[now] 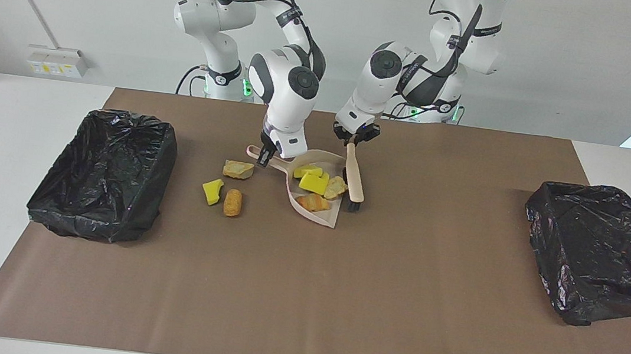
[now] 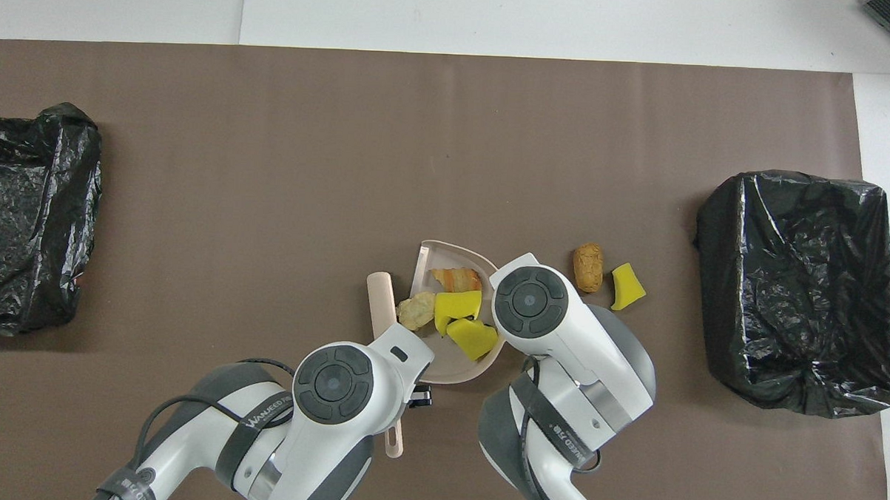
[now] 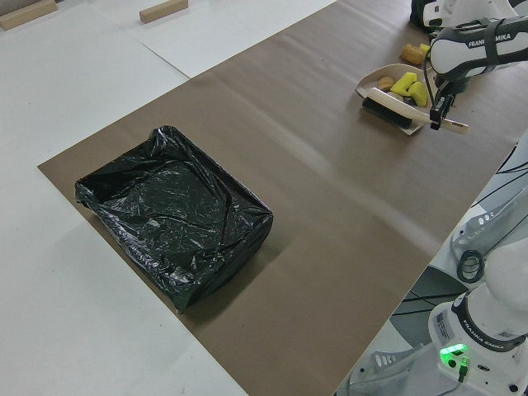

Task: Sweep and dump trash in bin
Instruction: 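Sweep the remaining yellow sponge into the dustpan with the left gripper, then carry the dustpan to the black bin while the left gripper sets the brush down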

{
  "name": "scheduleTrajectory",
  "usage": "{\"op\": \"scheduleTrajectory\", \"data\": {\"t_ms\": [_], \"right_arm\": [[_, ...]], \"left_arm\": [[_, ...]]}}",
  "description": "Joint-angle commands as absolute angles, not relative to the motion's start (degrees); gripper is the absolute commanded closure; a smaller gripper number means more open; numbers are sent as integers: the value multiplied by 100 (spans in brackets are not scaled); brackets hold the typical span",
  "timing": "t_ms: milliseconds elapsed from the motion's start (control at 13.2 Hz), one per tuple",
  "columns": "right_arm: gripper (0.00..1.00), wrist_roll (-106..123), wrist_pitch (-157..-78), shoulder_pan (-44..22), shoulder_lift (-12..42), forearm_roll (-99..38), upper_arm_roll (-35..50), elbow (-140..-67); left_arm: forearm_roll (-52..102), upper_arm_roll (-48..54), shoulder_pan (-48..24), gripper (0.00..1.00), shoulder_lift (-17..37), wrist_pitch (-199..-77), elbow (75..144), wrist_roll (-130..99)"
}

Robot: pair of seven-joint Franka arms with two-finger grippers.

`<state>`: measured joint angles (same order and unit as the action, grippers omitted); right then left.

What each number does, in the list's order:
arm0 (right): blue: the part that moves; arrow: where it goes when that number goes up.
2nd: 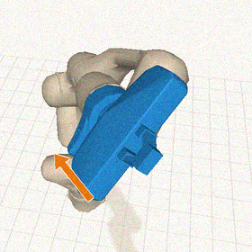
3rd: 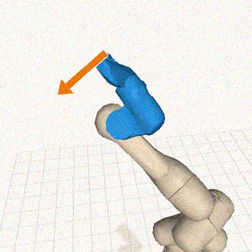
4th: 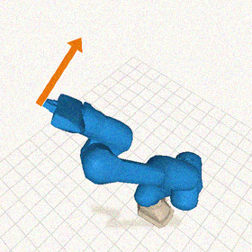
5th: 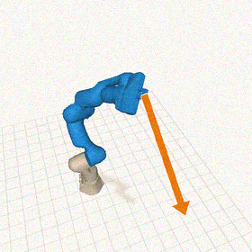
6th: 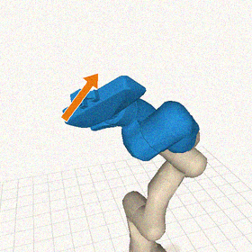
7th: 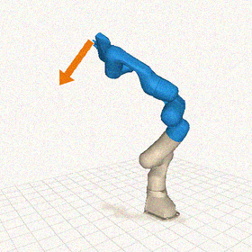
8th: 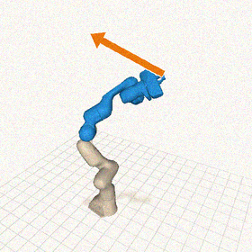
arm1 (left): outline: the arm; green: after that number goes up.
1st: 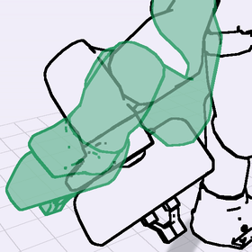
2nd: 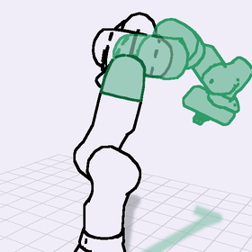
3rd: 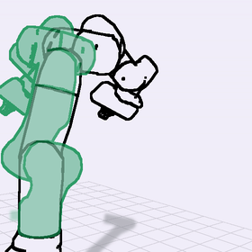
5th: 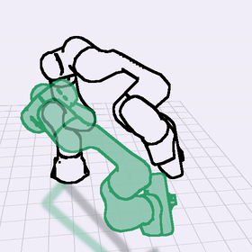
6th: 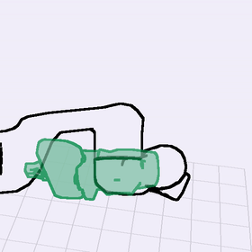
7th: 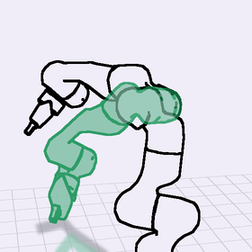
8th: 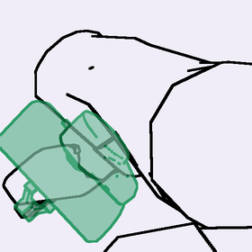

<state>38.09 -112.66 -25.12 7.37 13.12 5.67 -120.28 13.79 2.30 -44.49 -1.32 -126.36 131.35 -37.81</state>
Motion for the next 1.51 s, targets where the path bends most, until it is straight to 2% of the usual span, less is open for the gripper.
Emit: {"op": "scheduleTrajectory", "data": {"t_ms": [0,303,681,983,1286,1437], "right_arm": [[100,3735,-11329,-2435,677,1450,606,-12120],[100,3744,-11329,-2435,686,1450,606,-12120],[100,3727,-11329,-2356,694,1424,606,-12111],[100,3779,-11329,-2066,414,1040,598,-12041],[100,3779,-11277,-1803,80,782,580,-11717],[100,3962,-10909,-1461,-26,774,563,-11384]], "left_arm": [[1538,132,-4597,100,9,-12534,12911,-3603],[1389,70,-4448,100,-149,-11692,12902,-3604],[1230,70,-3869,100,-676,-11084,12876,-3289],[1222,62,-3271,100,-993,-10181,12456,-2243],[1108,123,-3339,100,-1089,-10019,12480,-2381],[1107,376,-3532,100,-1108,-10080,12603,-3046]]}}
